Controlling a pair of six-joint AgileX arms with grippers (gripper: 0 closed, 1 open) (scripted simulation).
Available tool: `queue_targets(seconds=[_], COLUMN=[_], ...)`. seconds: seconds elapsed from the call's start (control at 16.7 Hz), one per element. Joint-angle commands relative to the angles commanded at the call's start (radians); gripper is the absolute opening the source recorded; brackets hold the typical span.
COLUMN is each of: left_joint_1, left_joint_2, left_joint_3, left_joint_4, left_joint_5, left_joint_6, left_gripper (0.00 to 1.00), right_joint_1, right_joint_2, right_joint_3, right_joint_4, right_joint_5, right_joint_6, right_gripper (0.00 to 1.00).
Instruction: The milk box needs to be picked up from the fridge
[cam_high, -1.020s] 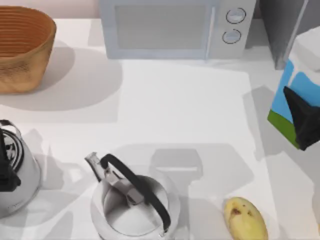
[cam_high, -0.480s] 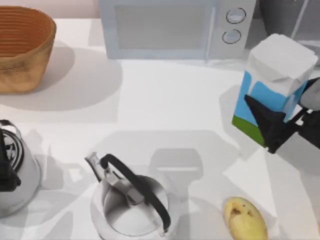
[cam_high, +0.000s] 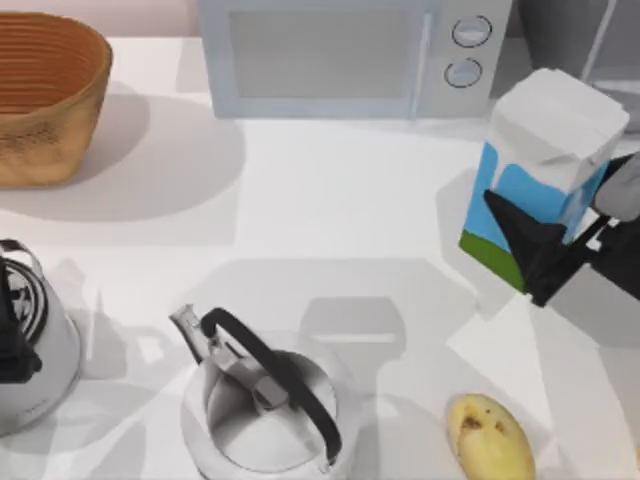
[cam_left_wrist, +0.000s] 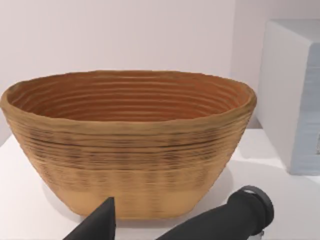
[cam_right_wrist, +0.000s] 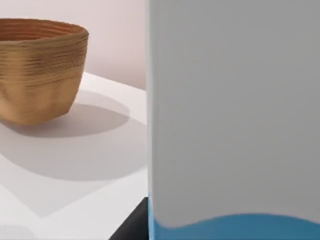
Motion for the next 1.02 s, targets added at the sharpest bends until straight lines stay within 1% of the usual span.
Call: queue_targets(seconds=[0.48,0.84,1.02], left_joint_1=[0.000,0.000,0.000], left_joint_2=[0.000,0.000,0.000], left_joint_3=[0.000,0.000,0.000], left_joint_4=[0.000,0.000,0.000], left_joint_5=[0.000,0.000,0.000], left_joint_6=[0.000,0.000,0.000], left_gripper=[1.00,1.00,1.00], right_joint_1=[0.088,0.100,0.100], right_joint_2=[0.245,0.278,0.278], right_joint_3=[0.157,0.181,0.181], right_joint_4=[0.088,0.102,0.102], right_joint_5=[0.085,0.098,0.098], right_joint_6=[-0.003,-0.005,-0.005], right_gripper=[0.00,0.00,0.23])
